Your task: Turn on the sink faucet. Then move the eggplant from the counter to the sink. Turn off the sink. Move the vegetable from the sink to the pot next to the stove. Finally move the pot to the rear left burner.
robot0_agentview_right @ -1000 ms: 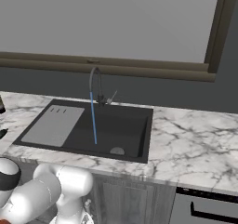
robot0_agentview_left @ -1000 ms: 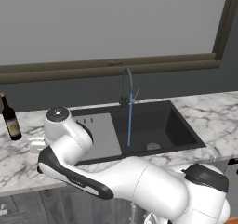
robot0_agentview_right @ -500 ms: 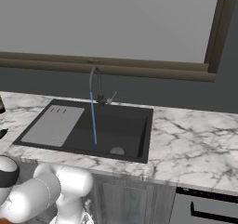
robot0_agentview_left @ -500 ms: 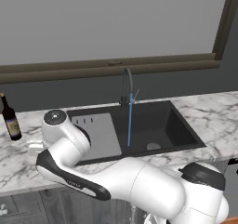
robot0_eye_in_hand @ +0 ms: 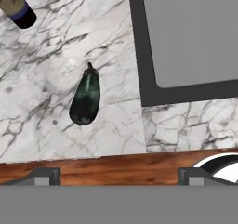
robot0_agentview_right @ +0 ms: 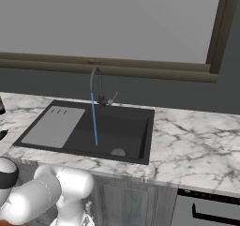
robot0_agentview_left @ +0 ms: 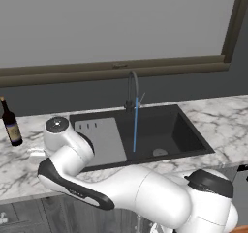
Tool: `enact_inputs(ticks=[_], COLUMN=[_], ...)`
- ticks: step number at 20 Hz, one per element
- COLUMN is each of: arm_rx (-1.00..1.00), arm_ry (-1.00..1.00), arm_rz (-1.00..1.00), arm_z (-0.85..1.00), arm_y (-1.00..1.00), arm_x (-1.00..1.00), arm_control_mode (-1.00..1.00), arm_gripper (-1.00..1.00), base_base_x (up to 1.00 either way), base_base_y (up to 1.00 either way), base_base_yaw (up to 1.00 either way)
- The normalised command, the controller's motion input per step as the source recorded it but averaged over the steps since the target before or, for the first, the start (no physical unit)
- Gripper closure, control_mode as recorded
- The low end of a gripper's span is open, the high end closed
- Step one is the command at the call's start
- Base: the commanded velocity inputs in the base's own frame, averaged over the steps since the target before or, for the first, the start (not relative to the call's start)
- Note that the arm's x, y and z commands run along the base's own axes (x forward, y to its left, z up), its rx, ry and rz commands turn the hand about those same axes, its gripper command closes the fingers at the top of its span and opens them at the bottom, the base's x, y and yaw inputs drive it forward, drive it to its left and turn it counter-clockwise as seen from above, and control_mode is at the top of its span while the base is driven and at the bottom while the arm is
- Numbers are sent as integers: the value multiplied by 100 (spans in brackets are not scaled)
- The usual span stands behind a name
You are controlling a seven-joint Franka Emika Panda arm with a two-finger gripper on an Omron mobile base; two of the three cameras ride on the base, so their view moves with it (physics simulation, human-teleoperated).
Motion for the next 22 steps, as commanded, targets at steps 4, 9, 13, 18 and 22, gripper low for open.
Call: enact_inputs(ticks=[4,9,13,18,22], arm_rx=[0,0,0,0,0], arm_ry=[0,0,0,0,0], arm_rz=[0,0,0,0,0], arm_z=[-9,-14,-11,-10,-12], arm_y=[0,0,0,1,1], arm_x=[1,5,11,8,4], arm_control_mode=[-100,-100,-100,-100,-100], arm_gripper=[-100,-100,-100,-100,-100], base_base_x=[0,0,0,0,0], base_base_y=[0,0,0,0,0], base_base_yaw=[0,0,0,0,0])
